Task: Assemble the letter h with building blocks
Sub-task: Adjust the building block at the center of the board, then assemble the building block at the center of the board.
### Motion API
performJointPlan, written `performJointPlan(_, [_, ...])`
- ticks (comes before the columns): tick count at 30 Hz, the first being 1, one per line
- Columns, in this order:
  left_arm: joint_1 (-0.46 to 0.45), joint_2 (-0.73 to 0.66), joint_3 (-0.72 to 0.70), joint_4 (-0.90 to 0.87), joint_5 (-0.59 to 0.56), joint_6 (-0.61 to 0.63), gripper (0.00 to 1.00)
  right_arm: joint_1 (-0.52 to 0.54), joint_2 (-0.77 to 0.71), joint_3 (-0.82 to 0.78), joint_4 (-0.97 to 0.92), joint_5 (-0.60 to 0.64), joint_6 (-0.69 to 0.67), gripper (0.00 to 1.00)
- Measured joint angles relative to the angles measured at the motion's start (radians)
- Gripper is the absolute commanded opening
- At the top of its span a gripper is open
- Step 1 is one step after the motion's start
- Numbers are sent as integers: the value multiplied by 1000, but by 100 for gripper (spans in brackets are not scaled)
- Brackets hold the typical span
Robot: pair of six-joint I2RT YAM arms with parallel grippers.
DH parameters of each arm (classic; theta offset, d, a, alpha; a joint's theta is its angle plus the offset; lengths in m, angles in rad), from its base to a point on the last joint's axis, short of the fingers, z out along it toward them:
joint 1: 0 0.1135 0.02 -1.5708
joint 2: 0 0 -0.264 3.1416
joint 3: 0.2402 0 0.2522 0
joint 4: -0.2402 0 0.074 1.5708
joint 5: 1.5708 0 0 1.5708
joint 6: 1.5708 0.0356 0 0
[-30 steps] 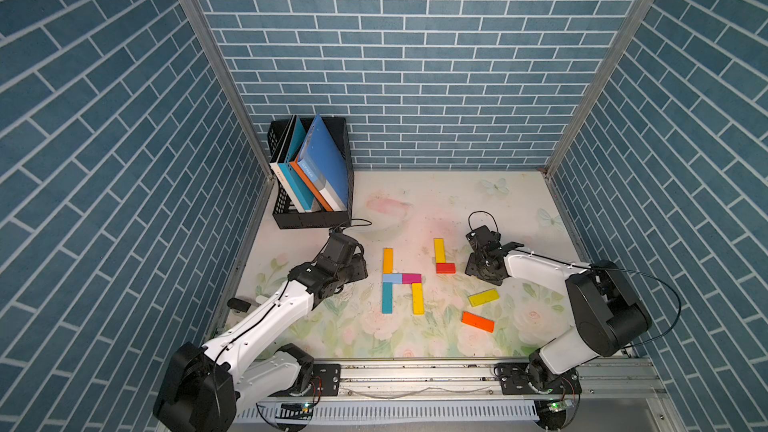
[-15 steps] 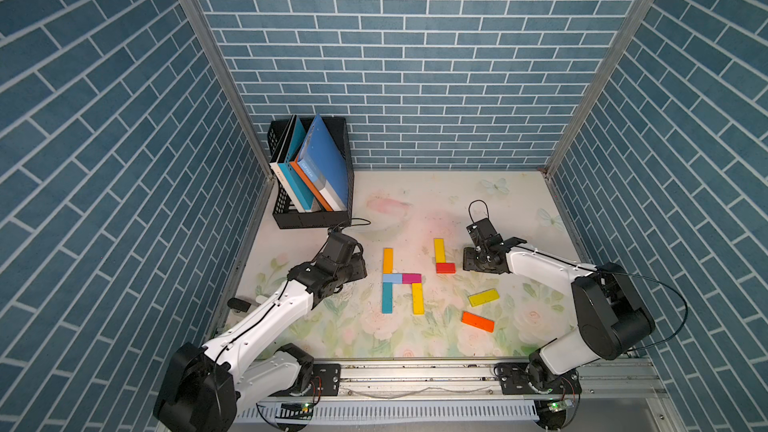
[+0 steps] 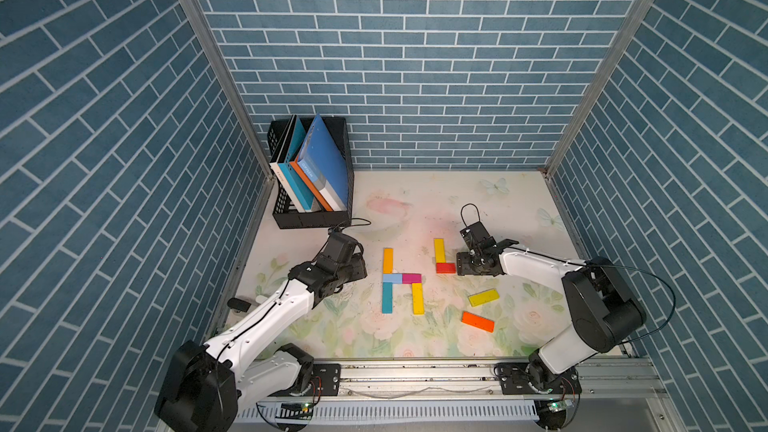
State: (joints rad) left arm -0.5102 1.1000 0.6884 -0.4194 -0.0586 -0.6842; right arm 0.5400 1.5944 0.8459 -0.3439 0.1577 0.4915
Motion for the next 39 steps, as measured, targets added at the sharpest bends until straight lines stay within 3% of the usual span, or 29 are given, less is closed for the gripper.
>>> performJointPlan(13, [0,-12,0,0,4,0,61,-84,-121,-16,21,-88,71,91])
performJointPlan(24, [1,-29,0,0,4,0,61,-113,-6,-16,42,-137,153,88])
performJointPlan(39, [1,-29,0,0,4,0,61,-71,6,-9,94,-193,213,85])
